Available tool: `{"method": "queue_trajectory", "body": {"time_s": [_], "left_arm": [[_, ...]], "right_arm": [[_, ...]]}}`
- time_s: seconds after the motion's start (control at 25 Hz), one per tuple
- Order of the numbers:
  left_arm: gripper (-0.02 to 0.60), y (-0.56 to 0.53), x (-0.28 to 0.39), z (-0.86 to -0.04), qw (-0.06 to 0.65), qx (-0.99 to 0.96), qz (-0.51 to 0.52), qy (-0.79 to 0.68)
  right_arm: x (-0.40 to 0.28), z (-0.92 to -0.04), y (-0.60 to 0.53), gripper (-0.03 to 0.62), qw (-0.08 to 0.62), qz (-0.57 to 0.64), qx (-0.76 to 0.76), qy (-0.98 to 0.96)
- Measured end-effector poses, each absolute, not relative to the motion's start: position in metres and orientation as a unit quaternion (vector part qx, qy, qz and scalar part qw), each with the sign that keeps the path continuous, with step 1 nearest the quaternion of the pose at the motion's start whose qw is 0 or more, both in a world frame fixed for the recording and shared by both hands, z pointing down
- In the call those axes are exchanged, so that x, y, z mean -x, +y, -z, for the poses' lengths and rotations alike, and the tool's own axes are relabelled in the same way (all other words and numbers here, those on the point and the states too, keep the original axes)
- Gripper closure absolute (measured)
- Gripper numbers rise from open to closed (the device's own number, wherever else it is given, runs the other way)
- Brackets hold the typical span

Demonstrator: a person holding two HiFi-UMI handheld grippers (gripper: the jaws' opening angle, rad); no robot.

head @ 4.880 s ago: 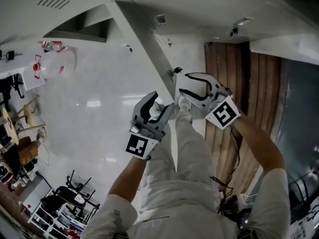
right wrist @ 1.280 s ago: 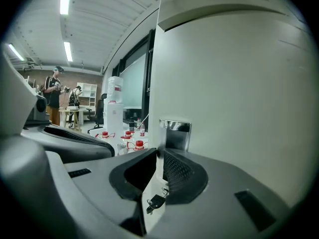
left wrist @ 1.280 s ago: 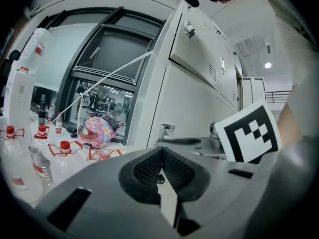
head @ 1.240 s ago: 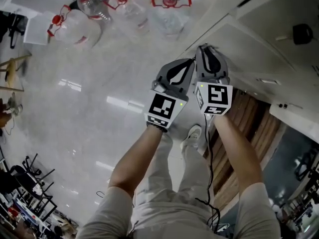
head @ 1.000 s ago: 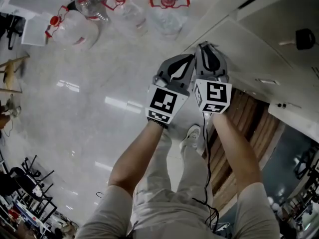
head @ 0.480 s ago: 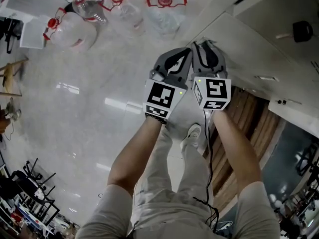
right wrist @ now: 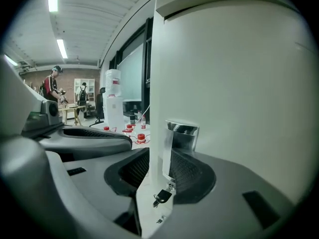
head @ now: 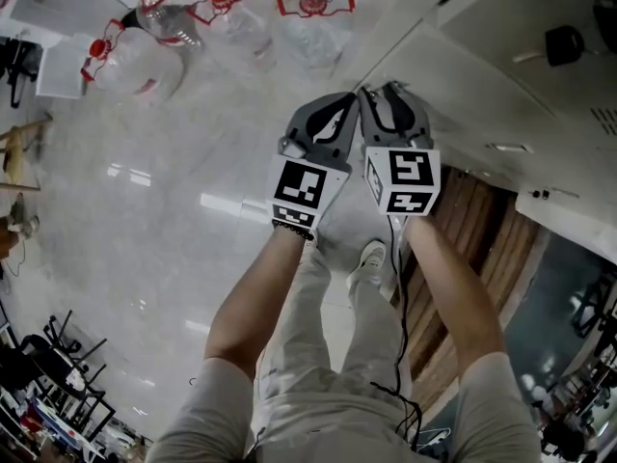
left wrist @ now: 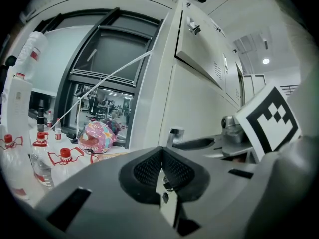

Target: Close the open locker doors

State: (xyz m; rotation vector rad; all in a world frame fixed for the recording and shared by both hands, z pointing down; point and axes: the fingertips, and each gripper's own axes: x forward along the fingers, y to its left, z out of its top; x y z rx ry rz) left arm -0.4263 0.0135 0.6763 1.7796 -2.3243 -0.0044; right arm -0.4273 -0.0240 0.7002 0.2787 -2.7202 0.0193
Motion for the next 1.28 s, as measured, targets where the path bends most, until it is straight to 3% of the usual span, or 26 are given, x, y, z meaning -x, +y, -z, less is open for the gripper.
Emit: {"method": "queue_trajectory", "body": {"time_s": [0.72, 1.28], "left_arm": [[0.578, -0.011, 0.421, -0.685, 0.114, -0.628, -0.019, -0.769], [0.578, -0.035, 0.431, -0.704, 0.137, -0.611, -0.025, -0.779]], "right_arm": [[0.396, -0.697, -0.017, 0.499, 0.202, 0.010, -0.096, -0.975], [0.315, -0.712, 0.021, 0.502, 0.205, -0.016, -0.050, -0.977]]}}
